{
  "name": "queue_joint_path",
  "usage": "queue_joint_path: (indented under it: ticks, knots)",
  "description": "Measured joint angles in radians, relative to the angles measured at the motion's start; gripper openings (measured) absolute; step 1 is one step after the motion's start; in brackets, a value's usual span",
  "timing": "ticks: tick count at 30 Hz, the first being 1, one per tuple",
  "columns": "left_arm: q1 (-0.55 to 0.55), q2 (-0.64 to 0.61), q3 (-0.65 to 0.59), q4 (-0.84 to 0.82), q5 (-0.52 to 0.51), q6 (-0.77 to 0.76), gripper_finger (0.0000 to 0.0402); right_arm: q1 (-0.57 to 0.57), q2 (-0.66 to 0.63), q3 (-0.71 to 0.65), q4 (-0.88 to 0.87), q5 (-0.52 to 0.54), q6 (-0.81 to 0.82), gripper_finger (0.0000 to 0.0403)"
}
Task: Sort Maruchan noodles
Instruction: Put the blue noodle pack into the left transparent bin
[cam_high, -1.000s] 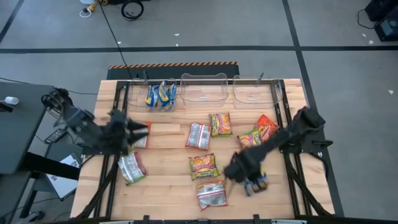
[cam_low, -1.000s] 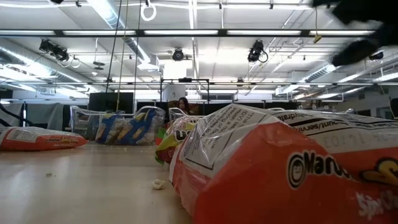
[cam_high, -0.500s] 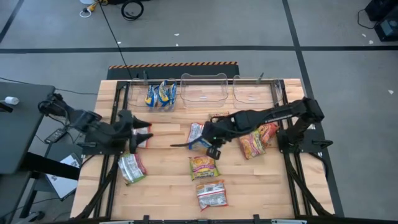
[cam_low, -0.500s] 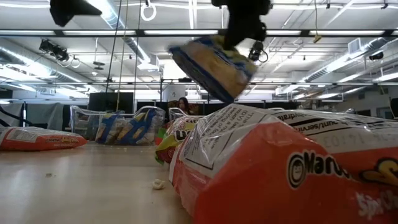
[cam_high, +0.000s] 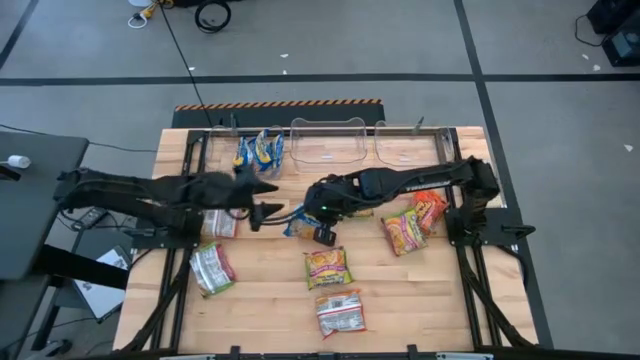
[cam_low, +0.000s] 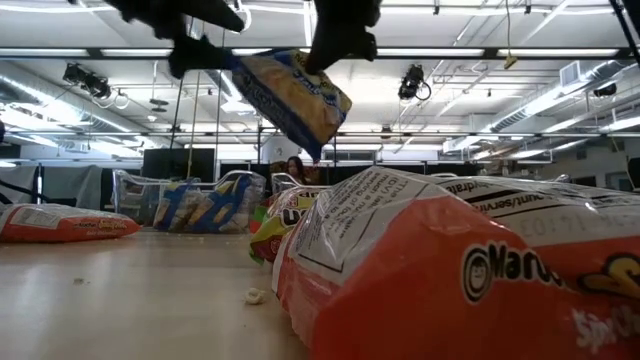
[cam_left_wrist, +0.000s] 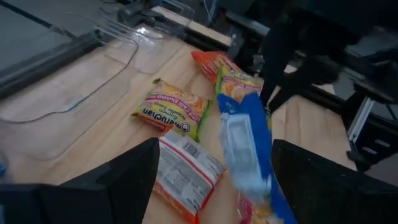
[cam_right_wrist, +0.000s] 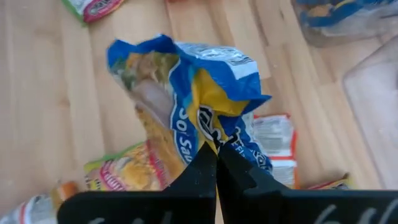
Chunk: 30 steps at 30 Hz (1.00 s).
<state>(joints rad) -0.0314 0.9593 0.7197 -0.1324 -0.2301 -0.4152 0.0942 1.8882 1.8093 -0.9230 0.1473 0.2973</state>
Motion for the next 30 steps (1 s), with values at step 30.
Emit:
queue_joint_path:
  ticks: [30]
  knots:
    - [0.151,0.385,0.001,0.402,0.383,0.177,0.016,-0.013,-0.024,0.05,0.043,0.017,-0.085,0.0062]
